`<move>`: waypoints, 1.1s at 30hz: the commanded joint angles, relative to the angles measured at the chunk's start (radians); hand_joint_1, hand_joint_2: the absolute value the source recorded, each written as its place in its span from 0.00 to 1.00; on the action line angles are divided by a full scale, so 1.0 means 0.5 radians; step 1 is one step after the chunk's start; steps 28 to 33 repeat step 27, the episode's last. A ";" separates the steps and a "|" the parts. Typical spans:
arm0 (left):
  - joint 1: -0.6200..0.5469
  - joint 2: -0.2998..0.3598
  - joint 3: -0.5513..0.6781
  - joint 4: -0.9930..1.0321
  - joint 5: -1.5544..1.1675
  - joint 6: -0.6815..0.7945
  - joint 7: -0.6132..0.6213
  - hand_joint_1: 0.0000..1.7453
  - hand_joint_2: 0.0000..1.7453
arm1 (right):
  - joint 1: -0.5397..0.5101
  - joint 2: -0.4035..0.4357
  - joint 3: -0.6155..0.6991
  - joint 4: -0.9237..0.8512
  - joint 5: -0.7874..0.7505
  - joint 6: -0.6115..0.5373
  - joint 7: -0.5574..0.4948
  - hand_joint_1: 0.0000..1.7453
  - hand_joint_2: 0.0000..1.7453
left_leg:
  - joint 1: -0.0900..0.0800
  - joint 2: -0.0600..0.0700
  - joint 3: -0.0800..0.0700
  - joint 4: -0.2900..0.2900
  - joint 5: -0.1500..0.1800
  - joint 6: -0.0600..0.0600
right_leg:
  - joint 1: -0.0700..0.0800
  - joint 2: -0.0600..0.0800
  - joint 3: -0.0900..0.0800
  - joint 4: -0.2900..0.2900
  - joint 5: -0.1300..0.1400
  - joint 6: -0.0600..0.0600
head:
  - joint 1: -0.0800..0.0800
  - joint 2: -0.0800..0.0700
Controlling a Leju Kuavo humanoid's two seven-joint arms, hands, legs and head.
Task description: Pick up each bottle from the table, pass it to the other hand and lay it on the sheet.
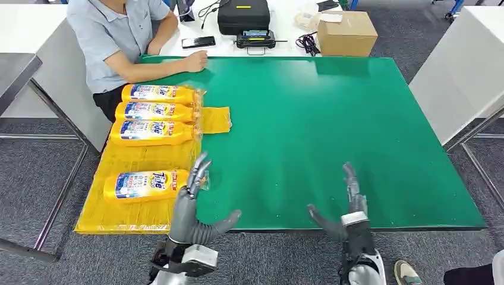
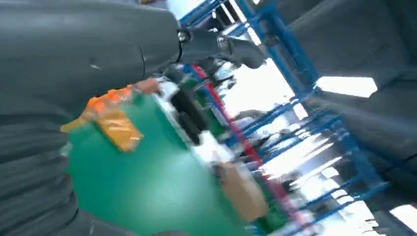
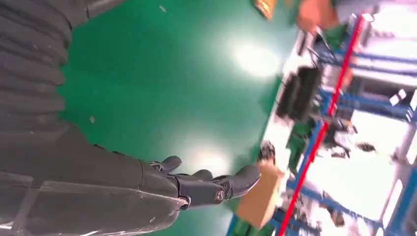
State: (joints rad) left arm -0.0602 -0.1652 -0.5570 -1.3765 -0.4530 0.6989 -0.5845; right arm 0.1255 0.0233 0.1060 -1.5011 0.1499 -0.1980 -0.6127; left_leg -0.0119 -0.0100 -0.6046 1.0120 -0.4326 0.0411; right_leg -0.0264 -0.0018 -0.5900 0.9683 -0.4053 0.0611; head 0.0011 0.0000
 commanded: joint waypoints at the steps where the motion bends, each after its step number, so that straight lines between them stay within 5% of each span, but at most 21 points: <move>1: -0.048 0.064 -0.211 -0.151 0.263 -0.019 -0.075 0.00 1.00 | -0.056 0.204 -0.185 -0.168 0.217 -0.364 -0.031 0.00 1.00 | 0.005 0.002 0.005 0.002 -0.002 -0.006 | 0.005 0.001 0.005 0.002 -0.002 -0.008 | 0.002 0.000; 4: -0.033 0.060 -0.216 -0.170 0.379 -0.033 -0.076 0.00 1.00 | -0.001 0.160 -0.044 -0.304 -0.024 -0.229 -0.037 0.00 1.00 | 0.003 0.006 0.003 0.001 0.000 -0.005 | 0.003 0.004 0.001 0.002 -0.001 -0.005 | 0.000 0.000; 18: -0.057 -0.026 -0.127 -0.006 0.758 -0.064 0.002 0.00 1.00 | 0.079 0.142 0.056 -0.313 0.103 -0.268 -0.018 0.00 1.00 | 0.004 0.001 0.004 -0.001 0.001 -0.004 | 0.003 0.000 0.005 -0.001 -0.001 -0.005 | 0.001 0.000; 19: -0.057 -0.029 -0.125 0.005 0.764 -0.059 0.002 0.00 0.00 | 0.079 0.145 0.062 -0.302 0.103 -0.271 -0.016 0.00 1.00 | 0.006 0.003 0.008 -0.002 0.000 -0.007 | 0.006 0.000 0.009 -0.002 -0.002 -0.008 | 0.001 0.000; 33: -0.034 -0.045 -0.109 0.041 0.850 -0.093 0.045 0.00 0.00 | 0.080 0.168 0.054 -0.262 0.066 -0.292 0.090 0.00 1.00 | 0.004 0.004 0.006 -0.002 0.001 -0.004 | 0.003 0.002 0.006 -0.002 -0.001 -0.005 | 0.001 0.000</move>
